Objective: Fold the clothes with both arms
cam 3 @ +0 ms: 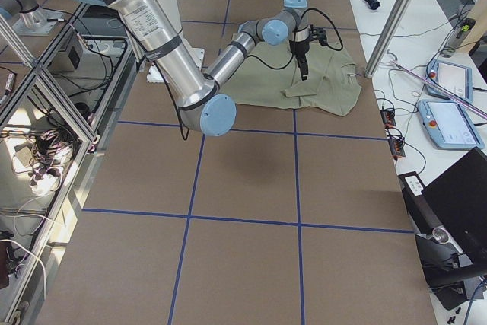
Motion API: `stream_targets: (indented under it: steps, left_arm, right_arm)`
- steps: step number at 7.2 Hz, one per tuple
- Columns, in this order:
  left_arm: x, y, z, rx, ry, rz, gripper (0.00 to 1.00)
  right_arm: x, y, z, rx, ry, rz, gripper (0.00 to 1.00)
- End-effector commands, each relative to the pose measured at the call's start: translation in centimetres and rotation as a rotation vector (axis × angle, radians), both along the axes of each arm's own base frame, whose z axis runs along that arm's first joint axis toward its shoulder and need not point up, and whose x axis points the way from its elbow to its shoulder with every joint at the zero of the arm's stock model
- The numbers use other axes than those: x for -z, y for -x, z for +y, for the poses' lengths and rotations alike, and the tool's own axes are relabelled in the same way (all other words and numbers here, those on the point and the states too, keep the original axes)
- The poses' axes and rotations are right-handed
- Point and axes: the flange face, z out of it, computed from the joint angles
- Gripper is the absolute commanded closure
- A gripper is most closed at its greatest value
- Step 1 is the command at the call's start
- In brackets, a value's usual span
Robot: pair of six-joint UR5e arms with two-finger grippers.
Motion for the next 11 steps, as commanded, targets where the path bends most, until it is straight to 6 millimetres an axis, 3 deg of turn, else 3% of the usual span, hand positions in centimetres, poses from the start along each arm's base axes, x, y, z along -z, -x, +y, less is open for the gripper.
stream_targets:
  steps: [1,2,4,7,11]
  left_arm:
    - [-3.4,3.7,0.6,-0.048,-0.031,-0.005,0.00]
    - [-4.8,4.3,0.9,-0.046,-0.047,0.011,0.00]
    - [-5.8,4.5,1.1,-0.040,-0.044,0.020,0.00]
    - [-6.4,4.4,1.1,-0.041,-0.035,0.014,0.00]
    - [-6.6,4.2,1.1,-0.044,-0.031,0.011,0.00]
  right_arm:
    - [1.3,11.0,-2.1,-0.063,-0.040,0.023,0.08]
    - [0.5,15.0,-2.7,-0.088,-0.062,0.029,0.13]
    - [0.4,18.6,-1.2,-0.071,-0.078,0.069,0.24]
    - [-1.8,20.8,0.0,-0.064,-0.112,0.142,0.35]
    - [-2.8,21.2,0.4,-0.040,-0.155,0.188,0.52]
